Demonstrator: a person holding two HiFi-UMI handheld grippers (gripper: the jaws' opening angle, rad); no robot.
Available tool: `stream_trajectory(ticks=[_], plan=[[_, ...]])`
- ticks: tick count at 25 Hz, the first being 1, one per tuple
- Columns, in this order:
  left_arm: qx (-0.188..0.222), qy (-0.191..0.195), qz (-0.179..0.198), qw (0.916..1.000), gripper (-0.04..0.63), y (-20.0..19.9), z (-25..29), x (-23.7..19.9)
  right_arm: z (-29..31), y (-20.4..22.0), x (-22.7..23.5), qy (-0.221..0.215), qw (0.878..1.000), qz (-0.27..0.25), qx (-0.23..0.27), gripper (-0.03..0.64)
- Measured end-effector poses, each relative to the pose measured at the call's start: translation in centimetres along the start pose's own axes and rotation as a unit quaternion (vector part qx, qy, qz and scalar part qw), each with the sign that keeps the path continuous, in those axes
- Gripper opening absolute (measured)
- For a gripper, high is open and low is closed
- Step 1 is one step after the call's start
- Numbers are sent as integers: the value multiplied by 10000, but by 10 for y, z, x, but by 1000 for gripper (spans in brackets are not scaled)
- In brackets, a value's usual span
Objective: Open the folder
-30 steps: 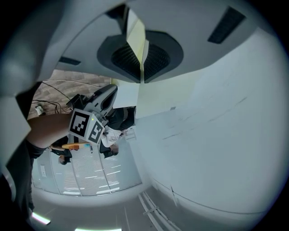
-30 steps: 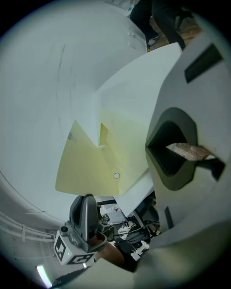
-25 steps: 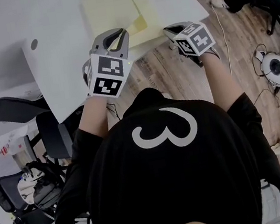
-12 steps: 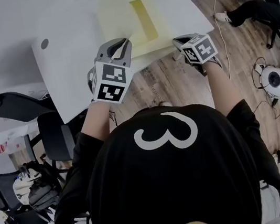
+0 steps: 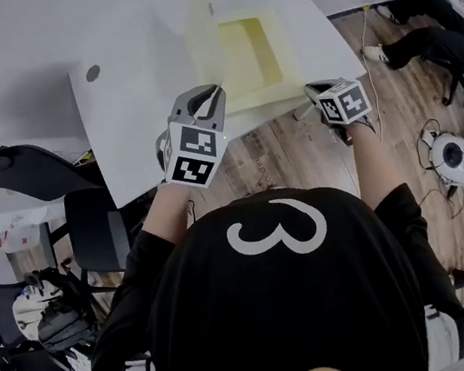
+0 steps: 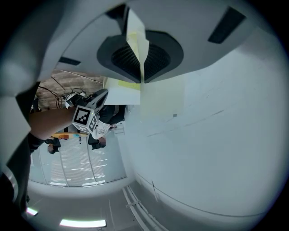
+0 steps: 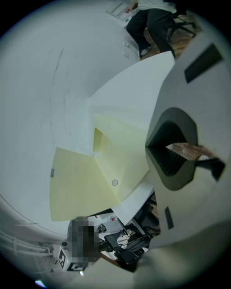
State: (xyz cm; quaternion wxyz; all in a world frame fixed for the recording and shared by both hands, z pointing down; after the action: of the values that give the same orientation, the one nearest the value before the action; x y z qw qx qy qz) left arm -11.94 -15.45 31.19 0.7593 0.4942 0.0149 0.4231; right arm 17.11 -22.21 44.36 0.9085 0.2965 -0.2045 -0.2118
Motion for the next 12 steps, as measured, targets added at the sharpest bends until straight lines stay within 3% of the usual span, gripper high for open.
stream_trajectory(ticks=[12], plan=[[84, -241, -499, 9984, 29, 45, -37, -27, 2, -3, -11, 465, 9989, -19, -92, 23]])
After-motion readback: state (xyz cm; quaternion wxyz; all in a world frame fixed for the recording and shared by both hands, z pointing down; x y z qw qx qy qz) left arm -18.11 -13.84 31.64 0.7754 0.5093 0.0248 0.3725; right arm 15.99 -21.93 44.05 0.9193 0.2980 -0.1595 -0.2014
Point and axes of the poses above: the fingertips, and each gripper's own axes: z forward along the fingers, x to its right, y out of its underside, the point moved 10 cm from there along -z, backward along the fingers, and after that the axes turned 10 degrees about z, right-handed, at the moved point
